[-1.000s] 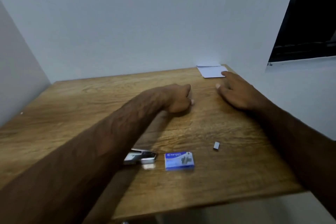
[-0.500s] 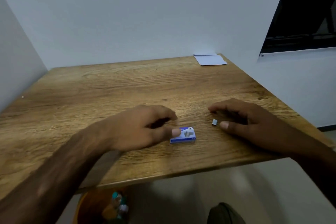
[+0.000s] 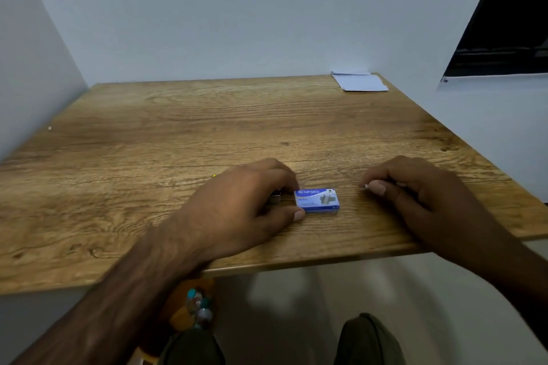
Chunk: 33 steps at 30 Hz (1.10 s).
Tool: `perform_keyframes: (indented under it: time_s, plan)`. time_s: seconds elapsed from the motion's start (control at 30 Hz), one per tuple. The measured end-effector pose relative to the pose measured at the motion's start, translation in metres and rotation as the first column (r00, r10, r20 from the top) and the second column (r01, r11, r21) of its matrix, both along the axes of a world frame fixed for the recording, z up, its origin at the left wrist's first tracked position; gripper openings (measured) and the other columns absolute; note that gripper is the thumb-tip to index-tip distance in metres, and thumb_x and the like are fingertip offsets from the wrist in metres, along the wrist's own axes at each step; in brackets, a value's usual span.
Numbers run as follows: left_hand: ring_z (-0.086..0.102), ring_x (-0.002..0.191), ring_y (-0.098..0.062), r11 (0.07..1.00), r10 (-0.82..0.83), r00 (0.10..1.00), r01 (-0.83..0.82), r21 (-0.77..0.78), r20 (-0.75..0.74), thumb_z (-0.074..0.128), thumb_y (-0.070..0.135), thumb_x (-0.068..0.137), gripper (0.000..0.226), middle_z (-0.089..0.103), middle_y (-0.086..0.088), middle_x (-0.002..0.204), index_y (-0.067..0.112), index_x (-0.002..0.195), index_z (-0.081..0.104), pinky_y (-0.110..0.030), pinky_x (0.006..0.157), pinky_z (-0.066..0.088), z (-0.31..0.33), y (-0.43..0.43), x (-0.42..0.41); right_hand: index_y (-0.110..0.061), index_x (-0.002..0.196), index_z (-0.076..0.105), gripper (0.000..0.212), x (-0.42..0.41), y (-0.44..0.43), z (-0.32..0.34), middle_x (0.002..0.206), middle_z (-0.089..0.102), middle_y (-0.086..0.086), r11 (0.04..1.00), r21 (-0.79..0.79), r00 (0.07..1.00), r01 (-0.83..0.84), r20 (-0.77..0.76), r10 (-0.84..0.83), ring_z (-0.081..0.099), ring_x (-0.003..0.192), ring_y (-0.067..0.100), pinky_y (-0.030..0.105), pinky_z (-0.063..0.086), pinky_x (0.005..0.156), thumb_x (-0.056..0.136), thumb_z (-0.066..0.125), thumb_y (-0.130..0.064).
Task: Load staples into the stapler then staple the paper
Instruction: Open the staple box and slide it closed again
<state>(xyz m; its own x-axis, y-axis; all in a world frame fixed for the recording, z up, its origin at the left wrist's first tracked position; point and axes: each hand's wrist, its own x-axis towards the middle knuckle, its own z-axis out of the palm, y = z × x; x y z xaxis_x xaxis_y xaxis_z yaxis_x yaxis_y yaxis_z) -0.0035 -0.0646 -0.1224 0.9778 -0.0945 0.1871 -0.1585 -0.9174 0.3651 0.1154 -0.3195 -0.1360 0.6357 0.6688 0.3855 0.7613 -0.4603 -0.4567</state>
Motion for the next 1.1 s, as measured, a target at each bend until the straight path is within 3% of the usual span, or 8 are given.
perform_keyframes:
  time_s: [0.17, 0.37, 0.47, 0.57, 0.73, 0.83, 0.97, 1.1]
  plan:
    - [0.057, 0.114, 0.0, 1.0, 0.027, 1.0, -0.027, -0.003, 0.007, 0.061, 0.055, 0.09, 0.039, 0.058, 0.021, 0.131, 0.034, 0.123, 0.064, -0.035, 0.092, 0.053, -0.001, -0.004, -0.001, -0.032, 0.09, 0.07, 0.022, -0.025, 0.01, 0.0, 0.093, 0.068, -0.022, 0.994, 0.111, 0.982, -0.013, -0.188, 0.034, 0.062, 0.09, 0.001, 0.009, 0.042, 0.07, 0.1, 0.05, -0.029]
    - [0.059, 0.115, -0.006, 0.998, 0.057, 0.998, -0.056, -0.03, 0.022, 0.065, 0.048, 0.089, 0.038, 0.06, 0.018, 0.129, 0.03, 0.122, 0.067, -0.036, 0.094, 0.052, 0.0, -0.009, -0.001, -0.03, 0.086, 0.068, 0.027, -0.033, 0.023, 0.001, 0.082, 0.065, -0.019, 0.993, 0.113, 0.962, 0.015, -0.273, 0.017, 0.059, 0.075, 0.004, 0.015, 0.04, 0.059, 0.097, 0.045, -0.039]
    - [0.059, 0.116, -0.006, 0.998, 0.057, 0.998, -0.056, -0.034, 0.023, 0.067, 0.05, 0.087, 0.038, 0.062, 0.017, 0.129, 0.029, 0.119, 0.069, -0.036, 0.095, 0.051, 0.0, -0.011, 0.001, -0.03, 0.083, 0.07, 0.027, -0.031, 0.021, 0.006, 0.078, 0.067, -0.017, 0.993, 0.114, 0.965, 0.025, -0.264, 0.006, 0.06, 0.071, 0.004, 0.016, 0.044, 0.058, 0.096, 0.047, -0.036]
    - [0.058, 0.116, -0.009, 0.998, 0.054, 0.998, -0.053, -0.023, 0.033, 0.068, 0.054, 0.085, 0.04, 0.063, 0.015, 0.126, 0.029, 0.115, 0.071, -0.038, 0.098, 0.049, -0.001, -0.015, 0.003, -0.031, 0.081, 0.068, 0.027, -0.03, 0.025, 0.007, 0.075, 0.067, -0.018, 0.992, 0.089, 0.982, 0.091, -0.175, -0.074, 0.061, 0.072, 0.004, 0.031, 0.046, 0.06, 0.094, 0.046, -0.039]
    - [0.059, 0.117, -0.01, 0.998, 0.051, 0.998, -0.05, -0.032, 0.045, 0.068, 0.055, 0.085, 0.041, 0.064, 0.014, 0.126, 0.028, 0.116, 0.071, -0.039, 0.099, 0.048, -0.003, -0.015, 0.003, -0.032, 0.085, 0.073, 0.018, -0.023, 0.023, 0.011, 0.075, 0.072, -0.022, 0.963, 0.199, 0.967, 0.184, -0.214, -0.141, 0.063, 0.065, 0.003, 0.03, 0.049, 0.061, 0.091, 0.057, -0.036]
    - [0.058, 0.117, -0.01, 0.998, 0.051, 0.998, -0.049, -0.031, 0.037, 0.068, 0.056, 0.085, 0.041, 0.063, 0.015, 0.126, 0.03, 0.116, 0.071, -0.04, 0.099, 0.048, -0.003, -0.015, 0.004, -0.035, 0.09, 0.074, 0.01, -0.019, 0.019, 0.014, 0.076, 0.072, -0.025, 0.967, 0.222, 0.959, 0.126, -0.275, -0.062, 0.064, 0.063, -0.001, 0.017, 0.047, 0.056, 0.088, 0.069, -0.028]
    - [0.058, 0.115, -0.009, 0.998, 0.058, 0.997, -0.056, -0.032, 0.05, 0.069, 0.056, 0.083, 0.04, 0.064, 0.016, 0.124, 0.031, 0.113, 0.072, -0.04, 0.098, 0.049, -0.002, -0.016, 0.003, -0.034, 0.096, 0.072, 0.017, -0.024, 0.026, 0.012, 0.081, 0.071, -0.02, 0.986, 0.163, 0.97, -0.018, -0.238, 0.057, 0.067, 0.077, 0.005, 0.015, 0.05, 0.062, 0.092, 0.066, -0.019]
    - [0.058, 0.114, -0.009, 0.997, 0.062, 0.997, -0.06, -0.046, 0.043, 0.07, 0.056, 0.083, 0.039, 0.064, 0.016, 0.124, 0.031, 0.113, 0.072, -0.039, 0.097, 0.05, -0.003, -0.015, 0.004, -0.034, 0.099, 0.076, 0.018, -0.023, 0.034, 0.013, 0.091, 0.072, -0.02, 0.986, 0.162, 0.984, -0.03, -0.167, 0.057, 0.065, 0.089, 0.004, 0.01, 0.047, 0.069, 0.09, 0.068, -0.02]
